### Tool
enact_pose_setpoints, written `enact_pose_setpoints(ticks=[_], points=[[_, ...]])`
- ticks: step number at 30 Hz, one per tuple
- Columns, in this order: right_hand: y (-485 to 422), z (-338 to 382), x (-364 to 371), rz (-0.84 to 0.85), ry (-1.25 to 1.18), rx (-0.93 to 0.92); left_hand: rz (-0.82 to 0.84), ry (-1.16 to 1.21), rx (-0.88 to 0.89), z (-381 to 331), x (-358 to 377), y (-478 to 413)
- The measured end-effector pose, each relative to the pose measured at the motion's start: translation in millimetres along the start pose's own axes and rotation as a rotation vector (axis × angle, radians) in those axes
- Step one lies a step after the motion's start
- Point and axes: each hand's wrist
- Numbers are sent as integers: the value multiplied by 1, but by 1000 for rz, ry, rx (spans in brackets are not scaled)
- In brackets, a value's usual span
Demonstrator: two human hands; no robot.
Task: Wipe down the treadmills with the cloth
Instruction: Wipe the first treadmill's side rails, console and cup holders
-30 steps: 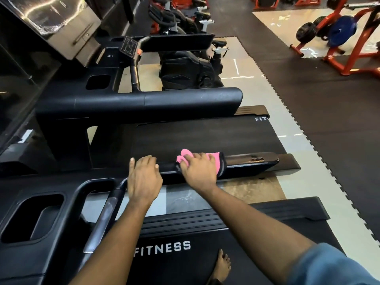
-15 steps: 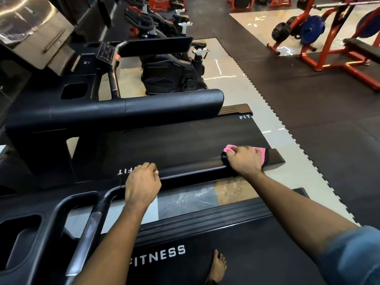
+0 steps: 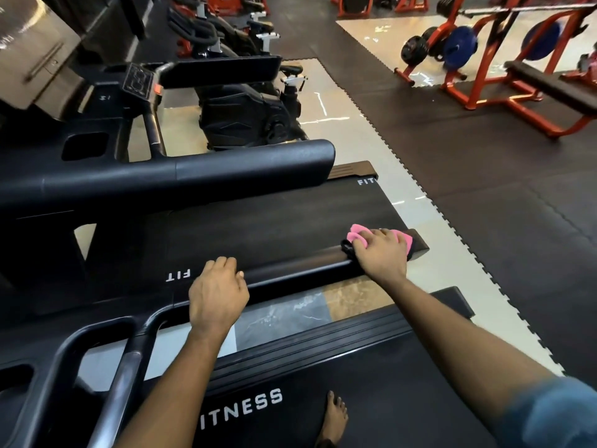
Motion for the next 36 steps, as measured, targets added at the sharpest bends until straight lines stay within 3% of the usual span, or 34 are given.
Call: enact_pose_setpoints(ticks=[2,5,7,10,13,15,18,20,26,36], points=[[-18,2,-11,139,45,29,-2,-4,13,1,1,-1],[-50,14,-31,476,62,142,-1,25,21,5,2,2],[-60,21,-34,568,99,169,11,63,7,9,2,2],[-43,15,-31,447,54,68,18,88,-6,12,3,3],[-10,-1,-32,127,-87,-140,-11,98,-9,11,3,7],[-18,-3,-36,185,-97,-113,-23,119,-1,16,5,8],[-49,13,-31,450,71,46,-20,172,1,24,6,9],[-59,25,-26,524,150,75,-15,207,6,27,5,11],[-38,61,-24,508,146,-11,80,344,18,49,-5,5],[52,230,7,540,-65,-293,131,294,-183,95,-48,48]])
Point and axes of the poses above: each hand's wrist, its own y-axis away from the middle knuckle, its own x-axis out of the palm, z = x × y, and after that the axes turned 3 degrees about x, right-handed
